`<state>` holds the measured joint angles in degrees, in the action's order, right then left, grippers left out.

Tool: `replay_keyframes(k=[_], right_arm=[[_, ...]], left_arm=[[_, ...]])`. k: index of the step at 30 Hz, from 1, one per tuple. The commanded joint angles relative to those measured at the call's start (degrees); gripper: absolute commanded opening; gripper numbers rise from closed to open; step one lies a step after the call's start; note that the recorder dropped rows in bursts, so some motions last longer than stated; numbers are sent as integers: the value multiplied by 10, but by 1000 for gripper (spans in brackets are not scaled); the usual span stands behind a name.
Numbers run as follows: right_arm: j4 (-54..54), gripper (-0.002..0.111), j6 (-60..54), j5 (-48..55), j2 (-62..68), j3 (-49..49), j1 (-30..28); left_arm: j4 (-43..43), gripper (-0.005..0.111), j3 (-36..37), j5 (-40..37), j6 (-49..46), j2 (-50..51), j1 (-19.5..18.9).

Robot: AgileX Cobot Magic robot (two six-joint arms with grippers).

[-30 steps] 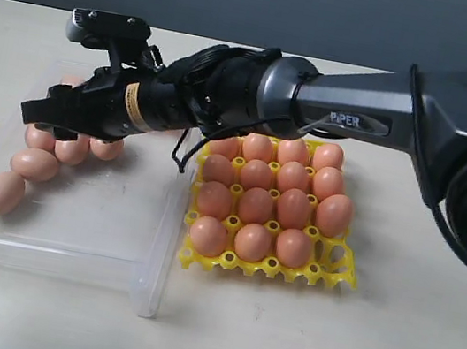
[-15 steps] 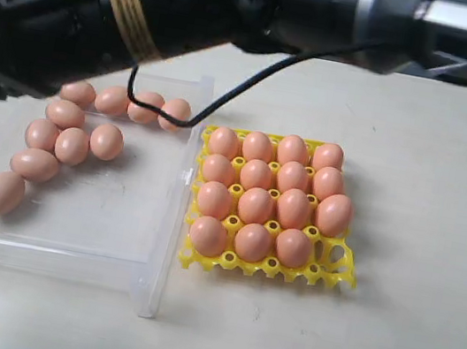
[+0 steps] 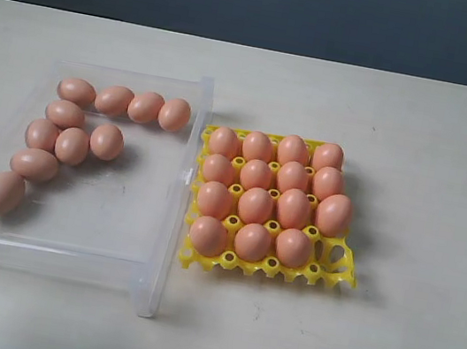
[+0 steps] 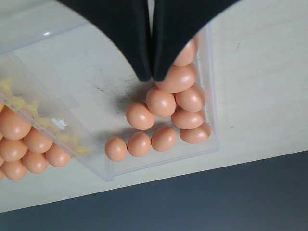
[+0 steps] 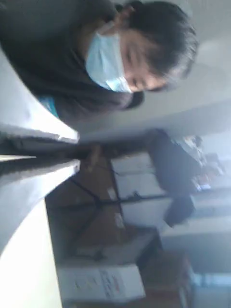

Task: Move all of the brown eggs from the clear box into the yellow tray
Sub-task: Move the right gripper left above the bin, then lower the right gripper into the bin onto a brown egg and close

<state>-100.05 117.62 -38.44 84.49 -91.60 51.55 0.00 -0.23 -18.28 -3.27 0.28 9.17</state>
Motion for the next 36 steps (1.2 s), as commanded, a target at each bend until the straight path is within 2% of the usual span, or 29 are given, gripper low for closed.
replay_keyframes(k=[1, 5, 9, 17, 20, 28, 31, 36], right_arm=[[1, 13, -68, 199, -15, 35, -3], [1, 13, -119, 355, 6, 95, -3], [1, 13, -140, 376, 46, 148, -3], [1, 13, -93, 252, 150, 203, -3], [1, 13, -53, 162, 158, 218, -3], [1, 13, -14, -219, 79, 210, -3], [1, 13, 6, -232, -10, 210, -1], [1, 13, 31, -82, -162, 210, -1]], left_arm=[[0, 0, 2, 6, 1, -3, 1], [0, 0, 2, 6, 1, -3, 1], [0, 0, 2, 6, 1, -3, 1], [0, 0, 2, 6, 1, -3, 1], [0, 0, 2, 6, 1, -3, 1], [0, 0, 2, 6, 1, -3, 1], [0, 0, 2, 6, 1, -3, 1], [0, 0, 2, 6, 1, -3, 1]])
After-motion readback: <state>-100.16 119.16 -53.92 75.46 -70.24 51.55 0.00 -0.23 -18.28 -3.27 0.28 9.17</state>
